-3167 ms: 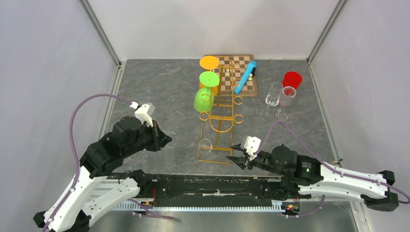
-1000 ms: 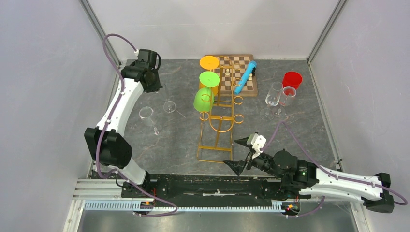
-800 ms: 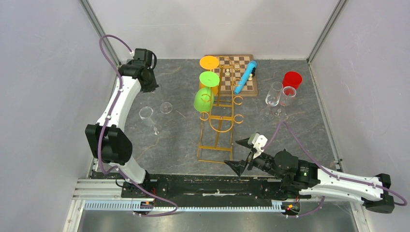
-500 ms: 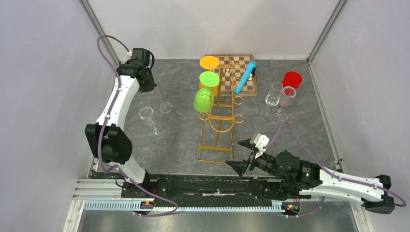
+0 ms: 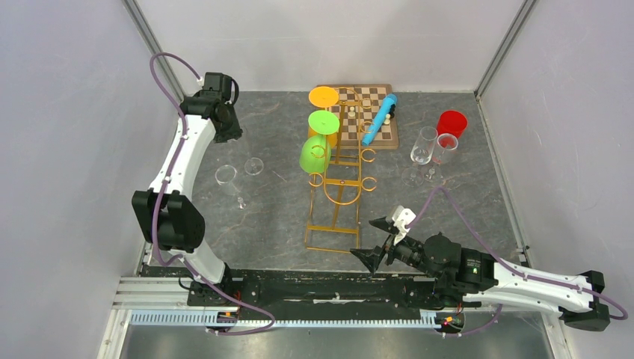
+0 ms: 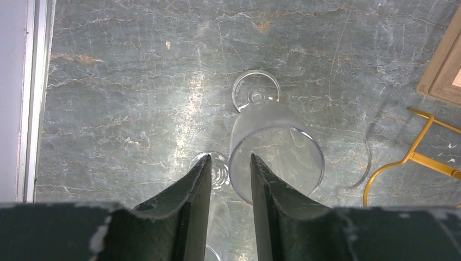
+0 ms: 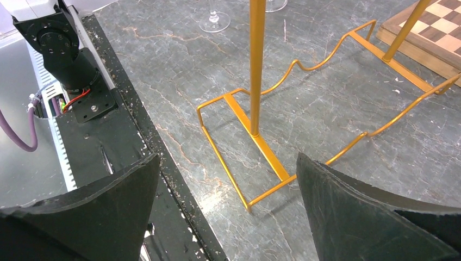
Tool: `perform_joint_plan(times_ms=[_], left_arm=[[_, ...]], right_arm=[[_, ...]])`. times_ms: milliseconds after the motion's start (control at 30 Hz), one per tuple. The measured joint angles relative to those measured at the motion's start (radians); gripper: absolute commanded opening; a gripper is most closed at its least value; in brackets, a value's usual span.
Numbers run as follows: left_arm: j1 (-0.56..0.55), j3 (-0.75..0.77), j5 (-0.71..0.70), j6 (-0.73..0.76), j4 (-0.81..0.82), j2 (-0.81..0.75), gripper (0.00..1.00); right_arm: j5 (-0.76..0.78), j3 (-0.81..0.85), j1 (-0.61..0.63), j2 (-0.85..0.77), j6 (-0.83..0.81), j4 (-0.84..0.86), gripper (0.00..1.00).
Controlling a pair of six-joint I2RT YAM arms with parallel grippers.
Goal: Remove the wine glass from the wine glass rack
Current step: Place the wine glass at the center of the board, then pick up the wine glass from the wine rack.
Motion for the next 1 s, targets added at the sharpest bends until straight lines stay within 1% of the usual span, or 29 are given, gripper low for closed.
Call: perform_joint_plan(times_ms=[167, 333, 400, 533, 833, 1000], left_arm=[[0.000, 0.008, 0.004, 0.000, -0.008, 0.000, 0.45], [0.000, 0.048, 0.020, 0.000, -0.019, -0.003, 0.49], [0.000, 0.060, 0.030, 0.000, -0.020, -0.011, 0.52], [0.000, 0.073, 0.059, 0.000, -0.026, -0.036, 0.53], [-0.015, 0.071, 0.200, 0.000, -0.024, -0.137, 0.53], [-0.072, 0.048, 0.296, -0.001, 0.010, -0.225, 0.53]], right_arm=[[0.011, -0.003, 0.000, -0.004, 0.010, 0.000, 0.98], [0.021, -0.006, 0.000, -0.003, 0.018, 0.000, 0.98], [0.023, -0.008, 0.000, -0.001, 0.021, 0.000, 0.98], [0.026, -0.009, 0.000, 0.006, 0.026, 0.000, 0.98], [0.034, -0.009, 0.000, 0.020, 0.040, -0.001, 0.98], [0.038, -0.009, 0.000, 0.021, 0.042, -0.002, 0.98]])
